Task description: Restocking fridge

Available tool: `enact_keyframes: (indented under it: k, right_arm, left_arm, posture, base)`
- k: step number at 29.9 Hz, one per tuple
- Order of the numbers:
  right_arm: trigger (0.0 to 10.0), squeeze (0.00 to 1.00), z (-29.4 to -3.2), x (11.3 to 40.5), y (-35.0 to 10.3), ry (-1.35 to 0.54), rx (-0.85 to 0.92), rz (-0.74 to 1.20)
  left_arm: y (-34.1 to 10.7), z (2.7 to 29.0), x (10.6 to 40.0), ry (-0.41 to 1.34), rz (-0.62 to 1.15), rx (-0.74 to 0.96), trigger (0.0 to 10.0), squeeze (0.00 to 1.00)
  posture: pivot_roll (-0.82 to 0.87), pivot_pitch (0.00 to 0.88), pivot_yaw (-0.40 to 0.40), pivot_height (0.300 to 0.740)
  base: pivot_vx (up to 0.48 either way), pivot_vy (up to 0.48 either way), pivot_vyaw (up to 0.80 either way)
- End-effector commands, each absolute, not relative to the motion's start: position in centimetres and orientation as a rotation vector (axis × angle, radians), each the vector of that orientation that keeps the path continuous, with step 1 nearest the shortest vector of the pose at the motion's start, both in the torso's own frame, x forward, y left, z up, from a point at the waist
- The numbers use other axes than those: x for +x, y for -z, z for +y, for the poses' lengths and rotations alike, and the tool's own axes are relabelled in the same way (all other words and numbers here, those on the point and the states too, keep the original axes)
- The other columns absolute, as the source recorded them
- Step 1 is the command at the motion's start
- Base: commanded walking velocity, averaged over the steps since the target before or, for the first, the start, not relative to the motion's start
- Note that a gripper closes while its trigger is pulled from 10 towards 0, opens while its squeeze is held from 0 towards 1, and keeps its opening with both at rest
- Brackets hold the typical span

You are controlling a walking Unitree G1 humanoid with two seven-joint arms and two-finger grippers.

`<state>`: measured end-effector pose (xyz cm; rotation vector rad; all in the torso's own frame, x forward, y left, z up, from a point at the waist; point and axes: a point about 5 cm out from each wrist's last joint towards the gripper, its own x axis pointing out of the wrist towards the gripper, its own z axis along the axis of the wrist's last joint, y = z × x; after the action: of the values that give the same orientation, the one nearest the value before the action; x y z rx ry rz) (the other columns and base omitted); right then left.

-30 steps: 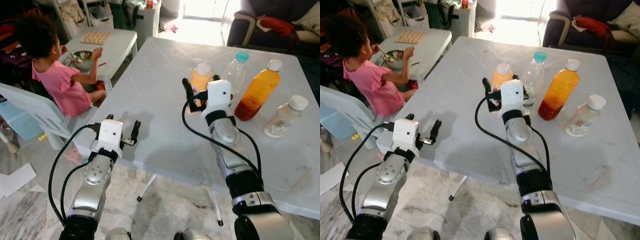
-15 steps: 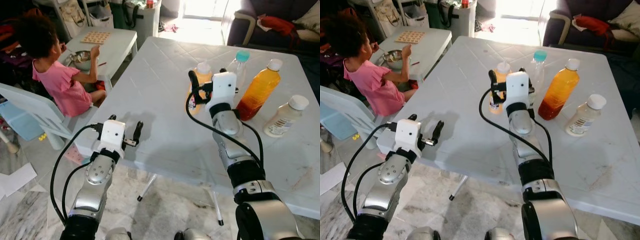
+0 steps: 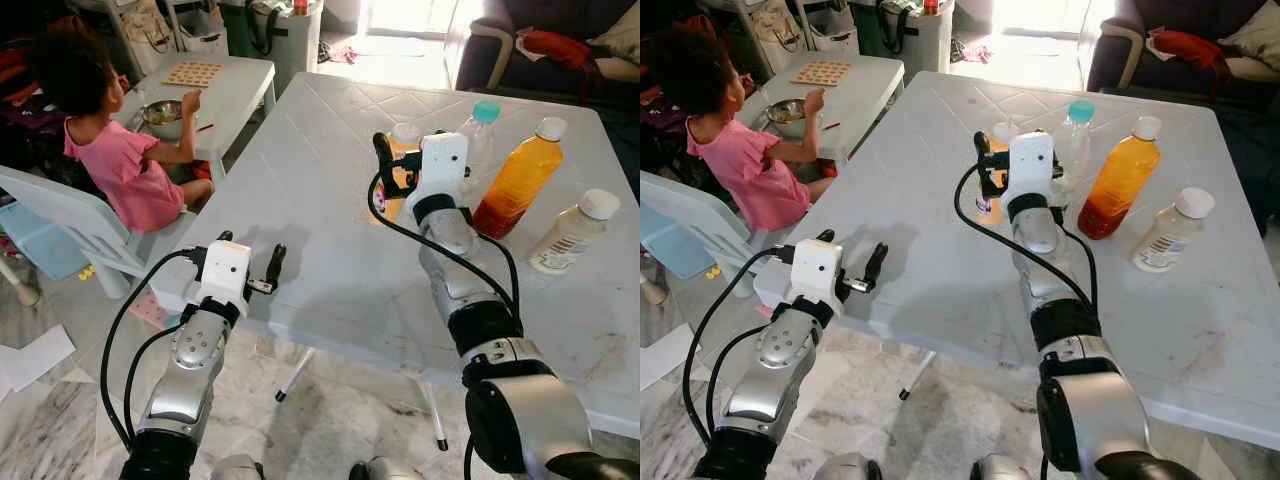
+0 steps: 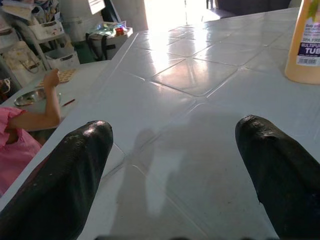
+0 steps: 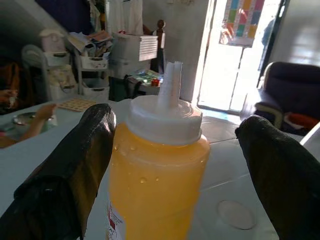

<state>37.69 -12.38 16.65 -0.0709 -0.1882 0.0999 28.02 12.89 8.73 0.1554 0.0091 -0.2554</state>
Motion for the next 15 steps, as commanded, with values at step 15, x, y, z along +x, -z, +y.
enact_keyframes:
  k: [15]
  right_arm:
    - [10.0, 0.0, -11.32, 38.37, -17.0, -0.179, -0.028, -0.142]
  left_arm:
    - [-8.77, 12.84, 28.46, 0.258, 0.017, 0.172, 10.0, 0.0]
  posture:
    - [0.06, 0.024, 0.004, 0.74]
  base:
    - [0.0, 0.0, 0.0]
